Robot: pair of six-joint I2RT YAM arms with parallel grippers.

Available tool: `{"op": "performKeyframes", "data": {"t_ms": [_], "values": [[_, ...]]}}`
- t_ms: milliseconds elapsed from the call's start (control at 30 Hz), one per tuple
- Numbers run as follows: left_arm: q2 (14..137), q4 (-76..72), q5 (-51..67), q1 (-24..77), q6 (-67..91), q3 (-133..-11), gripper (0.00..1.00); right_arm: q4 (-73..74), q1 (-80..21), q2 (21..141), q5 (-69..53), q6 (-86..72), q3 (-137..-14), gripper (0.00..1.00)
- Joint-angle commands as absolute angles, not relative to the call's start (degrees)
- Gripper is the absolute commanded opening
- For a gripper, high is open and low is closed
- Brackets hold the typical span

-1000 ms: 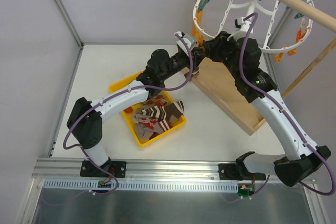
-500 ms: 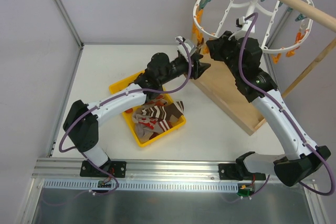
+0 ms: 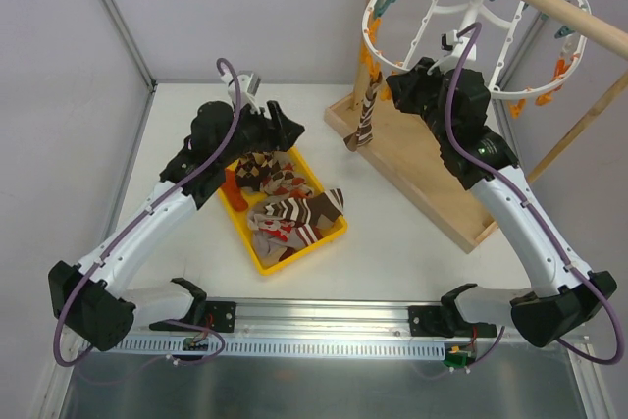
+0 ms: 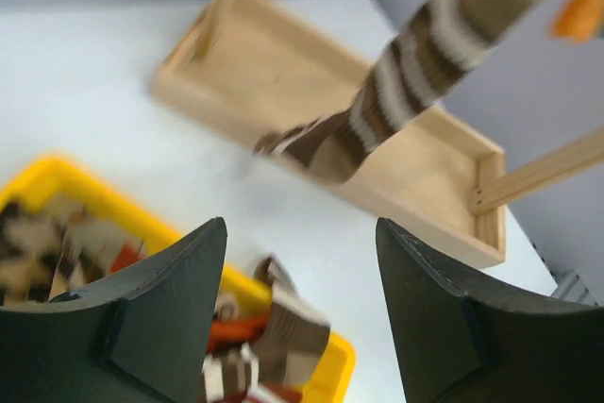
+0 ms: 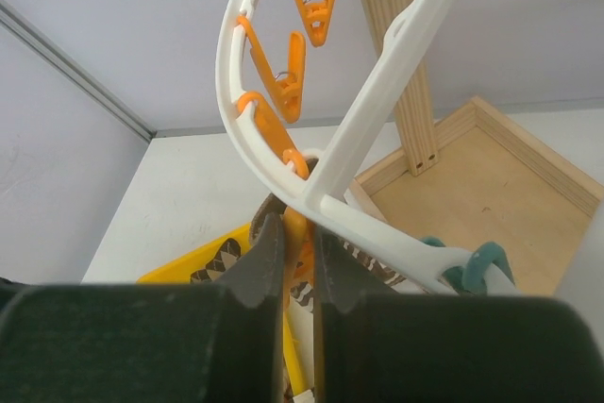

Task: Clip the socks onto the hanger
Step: Pick up the sock from the bin.

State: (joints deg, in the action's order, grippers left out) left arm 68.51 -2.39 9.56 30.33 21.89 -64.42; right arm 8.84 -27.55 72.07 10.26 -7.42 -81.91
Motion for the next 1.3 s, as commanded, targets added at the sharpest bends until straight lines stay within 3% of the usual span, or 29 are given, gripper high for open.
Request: {"op": "performKeyframes", "data": {"t_ms": [0,167,233,400,733,1033,1133,1267], "values": [[65.76,10.27,5.99,28.57,30.40,-58.02,0.64,7.65,-26.98,72.42,8.88,-6.42,-83.32,0.01],[66.43,9.77,6.23,27.86,32.44,-50.20,0.59,7.65,-26.90,72.07,8.53,-6.07,-82.45,0.01],[67.76,5.47,13.52,28.04,25.02,-48.79,0.55,7.65,-26.81,71.81,8.44,-5.98,-82.27,0.01],[71.36,5.01,13.37,28.12,19.16,-49.75,0.59,8.17,-26.63,71.28,8.09,-5.63,-82.18,0.01],[65.92,10.53,-5.25,28.12,53.40,-37.45,0.59,8.96,-26.28,71.72,7.30,-5.27,-82.27,0.01],[70.13,12.83,-10.37,28.12,69.15,-41.39,0.54,9.14,-26.10,71.10,6.95,-5.19,-81.91,0.01],[72.16,14.41,-10.02,28.12,75.99,-40.87,0.42,9.14,-26.10,71.28,6.86,-5.19,-82.00,0.01],[71.02,17.57,-11.24,28.21,81.55,-40.69,0.40,9.40,-25.84,71.28,7.12,-4.75,-82.09,0.01]]}}
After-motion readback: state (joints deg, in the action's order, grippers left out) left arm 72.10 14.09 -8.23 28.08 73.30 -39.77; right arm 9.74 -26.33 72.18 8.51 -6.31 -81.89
